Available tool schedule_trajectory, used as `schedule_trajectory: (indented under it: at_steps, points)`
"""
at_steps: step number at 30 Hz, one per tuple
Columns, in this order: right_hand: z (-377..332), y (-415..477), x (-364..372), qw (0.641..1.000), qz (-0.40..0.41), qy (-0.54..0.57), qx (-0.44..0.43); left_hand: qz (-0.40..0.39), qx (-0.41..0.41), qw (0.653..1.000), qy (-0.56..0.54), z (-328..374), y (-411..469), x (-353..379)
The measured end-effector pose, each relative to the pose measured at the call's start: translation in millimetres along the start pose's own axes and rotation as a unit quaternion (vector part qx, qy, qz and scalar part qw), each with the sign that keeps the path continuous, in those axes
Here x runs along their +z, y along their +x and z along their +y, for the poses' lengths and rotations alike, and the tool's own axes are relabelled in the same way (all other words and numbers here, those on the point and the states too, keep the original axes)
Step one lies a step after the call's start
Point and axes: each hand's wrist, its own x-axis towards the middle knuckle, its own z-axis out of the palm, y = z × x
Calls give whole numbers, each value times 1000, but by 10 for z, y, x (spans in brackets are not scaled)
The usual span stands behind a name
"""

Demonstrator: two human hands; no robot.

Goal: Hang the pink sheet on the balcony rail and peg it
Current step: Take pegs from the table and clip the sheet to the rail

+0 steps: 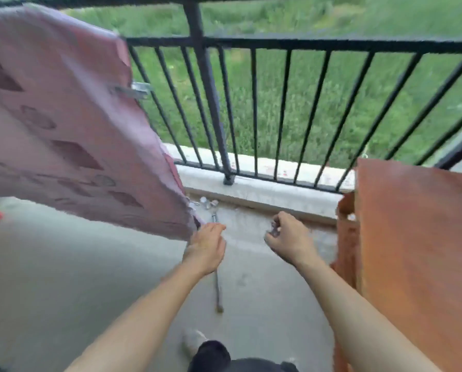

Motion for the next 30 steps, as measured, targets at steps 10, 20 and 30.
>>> schedule_trajectory:
  at_steps: [10, 20, 30]
  points:
    - [-4085, 394, 1570, 946, -58, 44, -315, 251, -271, 928, 41, -3429, -1144, -1908]
    - [-6835, 479, 2769, 898, -140, 181, -377, 404, -397, 824, 14, -5576, -2006, -3074]
    - [-9030, 1387, 4294, 868, -216, 265, -359, 377, -458, 805, -18, -8139, -1395, -3857]
